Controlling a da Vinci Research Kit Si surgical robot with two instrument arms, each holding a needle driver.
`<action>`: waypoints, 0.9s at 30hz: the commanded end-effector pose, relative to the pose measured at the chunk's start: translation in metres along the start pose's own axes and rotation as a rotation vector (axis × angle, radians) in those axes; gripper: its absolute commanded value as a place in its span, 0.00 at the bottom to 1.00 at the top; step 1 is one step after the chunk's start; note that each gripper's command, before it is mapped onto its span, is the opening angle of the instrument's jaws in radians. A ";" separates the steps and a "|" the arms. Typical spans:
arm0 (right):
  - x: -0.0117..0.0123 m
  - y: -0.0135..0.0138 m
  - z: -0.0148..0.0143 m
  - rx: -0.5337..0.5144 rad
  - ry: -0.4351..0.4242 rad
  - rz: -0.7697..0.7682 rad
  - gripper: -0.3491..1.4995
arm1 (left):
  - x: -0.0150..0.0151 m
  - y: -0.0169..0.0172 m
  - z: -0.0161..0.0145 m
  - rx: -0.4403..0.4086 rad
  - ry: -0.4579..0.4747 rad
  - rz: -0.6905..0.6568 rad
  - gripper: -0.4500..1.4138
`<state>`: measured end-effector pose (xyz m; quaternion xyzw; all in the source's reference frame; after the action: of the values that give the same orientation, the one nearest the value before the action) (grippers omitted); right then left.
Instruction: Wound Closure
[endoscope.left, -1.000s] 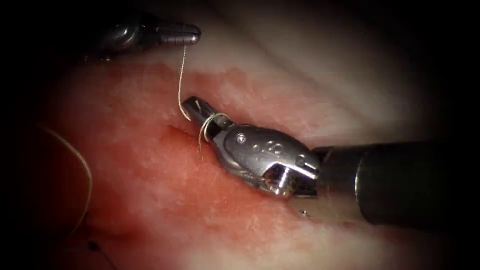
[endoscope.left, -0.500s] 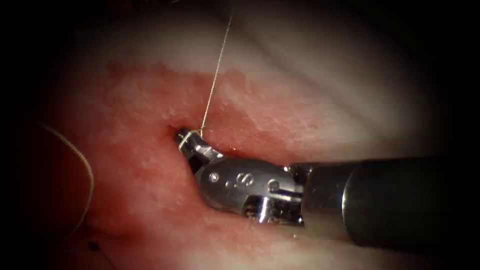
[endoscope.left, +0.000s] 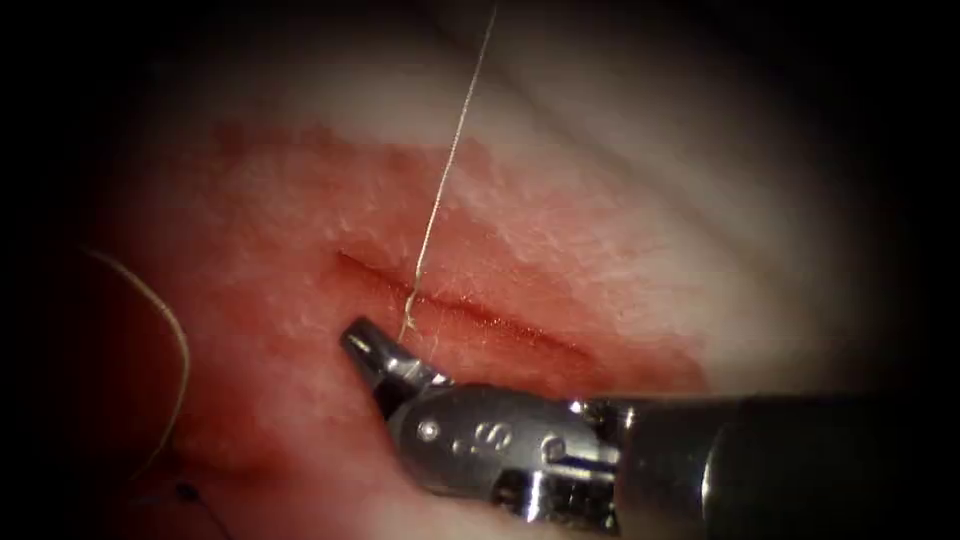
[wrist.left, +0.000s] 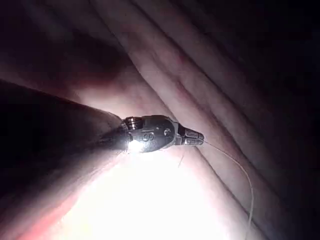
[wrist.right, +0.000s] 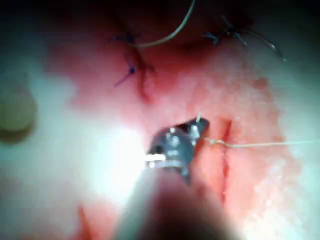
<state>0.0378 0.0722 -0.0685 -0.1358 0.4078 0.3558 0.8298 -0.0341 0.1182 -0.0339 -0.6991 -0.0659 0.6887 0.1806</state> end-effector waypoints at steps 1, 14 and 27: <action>-0.0001 -0.0007 0.0005 0.006 0.005 0.000 0.00 | -0.0005 -0.0004 0.0007 -0.002 0.002 0.003 0.05; 0.0000 -0.0021 -0.0009 0.035 0.012 -0.004 0.00 | -0.0021 -0.0028 0.0020 0.023 -0.010 0.006 0.05; -0.0016 -0.0043 -0.0016 0.076 -0.018 -0.034 0.00 | -0.0030 -0.0036 0.0049 0.033 -0.009 0.014 0.05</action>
<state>0.0385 0.0679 -0.0691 -0.1089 0.4097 0.3278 0.8443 -0.0380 0.1210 -0.0302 -0.6925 -0.0508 0.6947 0.1879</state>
